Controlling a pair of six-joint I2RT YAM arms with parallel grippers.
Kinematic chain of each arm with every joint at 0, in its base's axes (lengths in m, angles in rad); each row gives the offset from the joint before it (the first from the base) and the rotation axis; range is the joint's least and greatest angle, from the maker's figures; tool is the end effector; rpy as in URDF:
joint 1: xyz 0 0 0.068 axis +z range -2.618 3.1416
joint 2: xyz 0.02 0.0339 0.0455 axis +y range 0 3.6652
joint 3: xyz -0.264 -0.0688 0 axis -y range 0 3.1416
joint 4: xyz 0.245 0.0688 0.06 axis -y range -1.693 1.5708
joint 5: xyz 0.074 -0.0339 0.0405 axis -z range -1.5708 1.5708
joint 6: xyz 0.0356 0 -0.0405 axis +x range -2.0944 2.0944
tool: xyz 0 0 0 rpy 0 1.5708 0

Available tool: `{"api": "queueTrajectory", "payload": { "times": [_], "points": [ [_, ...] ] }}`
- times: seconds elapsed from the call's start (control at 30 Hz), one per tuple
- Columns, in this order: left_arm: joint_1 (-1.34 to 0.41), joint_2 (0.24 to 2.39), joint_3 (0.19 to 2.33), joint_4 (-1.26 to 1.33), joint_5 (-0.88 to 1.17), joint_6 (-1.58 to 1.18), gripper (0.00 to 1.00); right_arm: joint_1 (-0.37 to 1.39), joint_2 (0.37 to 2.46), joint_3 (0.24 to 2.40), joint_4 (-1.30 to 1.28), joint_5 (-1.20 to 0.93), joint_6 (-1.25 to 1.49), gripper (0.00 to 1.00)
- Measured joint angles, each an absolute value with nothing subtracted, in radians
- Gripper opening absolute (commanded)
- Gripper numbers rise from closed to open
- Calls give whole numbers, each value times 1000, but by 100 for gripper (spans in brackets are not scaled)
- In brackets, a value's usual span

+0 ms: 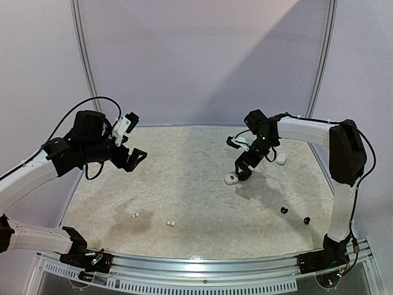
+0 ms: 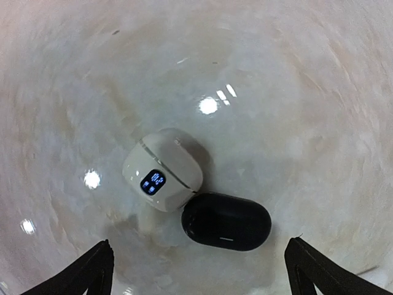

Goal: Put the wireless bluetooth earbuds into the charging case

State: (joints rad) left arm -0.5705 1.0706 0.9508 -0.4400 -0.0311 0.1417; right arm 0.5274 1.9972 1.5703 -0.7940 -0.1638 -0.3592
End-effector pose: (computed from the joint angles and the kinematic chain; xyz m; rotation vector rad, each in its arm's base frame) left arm 0.1998 -0.1269 0.3173 0.7281 2.0104 -0.2193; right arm 0.3552 0.2136 0.2045 -1.2353 2.5070 0.2701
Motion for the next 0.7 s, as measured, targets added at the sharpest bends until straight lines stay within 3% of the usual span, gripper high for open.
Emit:
{"api": "queueTrajectory", "payload": {
  "times": [0.3,0.7],
  "points": [
    [-585,1070,958,-466,40,167,98,482,2071,1732,-898,-231,-1013,98],
    [-588,1071,976,-489,64,176,98,466,2240,1773,-977,-140,-1324,89]
  ]
}}
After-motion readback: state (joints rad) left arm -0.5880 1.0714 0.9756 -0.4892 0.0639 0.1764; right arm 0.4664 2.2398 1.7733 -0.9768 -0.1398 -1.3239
